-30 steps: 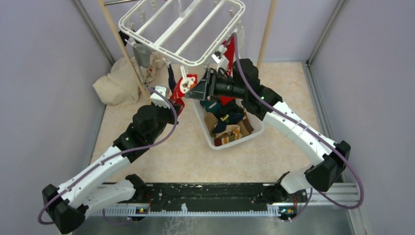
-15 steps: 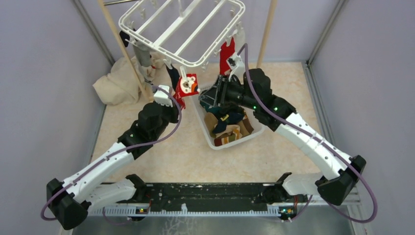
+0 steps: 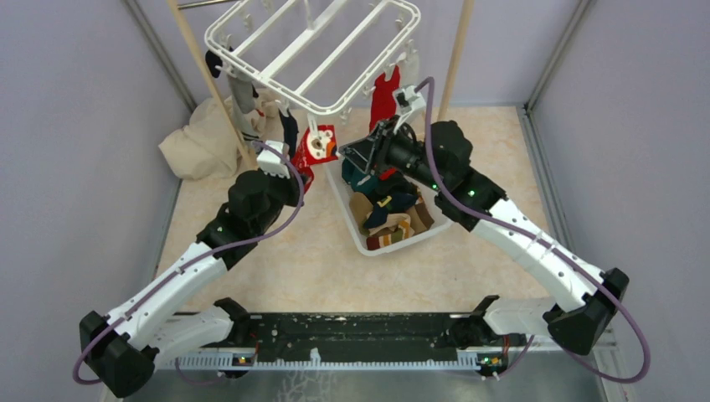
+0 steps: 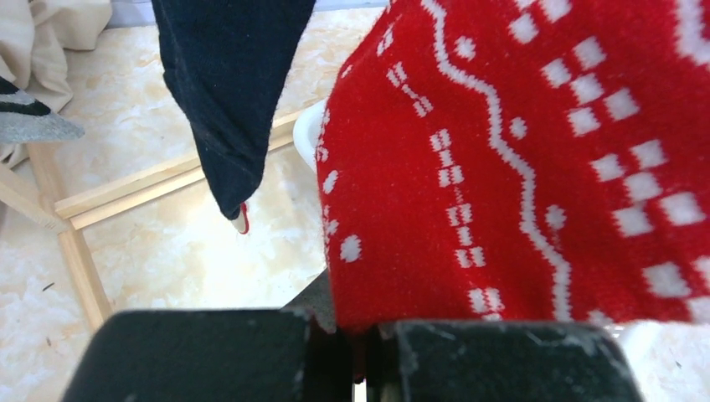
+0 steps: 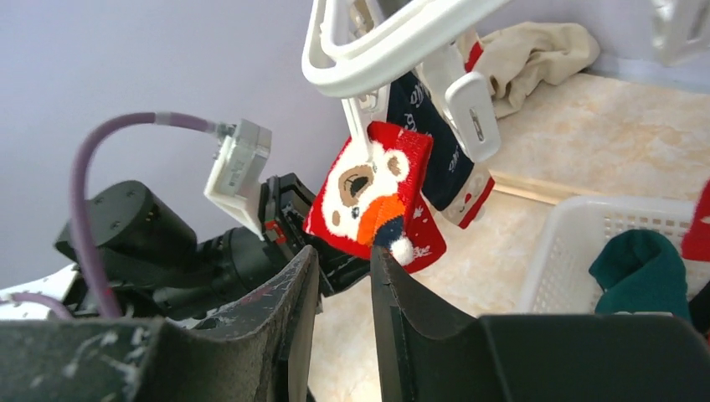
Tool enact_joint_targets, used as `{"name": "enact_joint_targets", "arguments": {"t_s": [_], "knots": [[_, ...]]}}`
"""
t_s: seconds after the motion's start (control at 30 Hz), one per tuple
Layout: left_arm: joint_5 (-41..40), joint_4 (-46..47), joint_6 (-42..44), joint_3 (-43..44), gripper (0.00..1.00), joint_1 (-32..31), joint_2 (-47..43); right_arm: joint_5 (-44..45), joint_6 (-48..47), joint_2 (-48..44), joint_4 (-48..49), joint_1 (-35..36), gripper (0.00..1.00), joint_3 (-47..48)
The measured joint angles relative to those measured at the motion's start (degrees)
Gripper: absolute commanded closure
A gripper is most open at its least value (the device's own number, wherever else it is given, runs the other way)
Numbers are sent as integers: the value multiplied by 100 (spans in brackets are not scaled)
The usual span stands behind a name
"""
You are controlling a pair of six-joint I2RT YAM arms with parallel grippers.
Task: Remove the socks clipped to the hanger
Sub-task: Remove the sock from the hanger.
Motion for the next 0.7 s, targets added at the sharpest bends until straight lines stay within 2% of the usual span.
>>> {"name": "enact_joint_targets", "arguments": {"t_s": [0.5,0.7], "knots": [[1045,-85,-131,365,94,254,-210,254,-337,1270,968,330,71,98],[1390,-184,-232,374,94,310,-210,227,-409,1768,1259,330,71,461]]}}
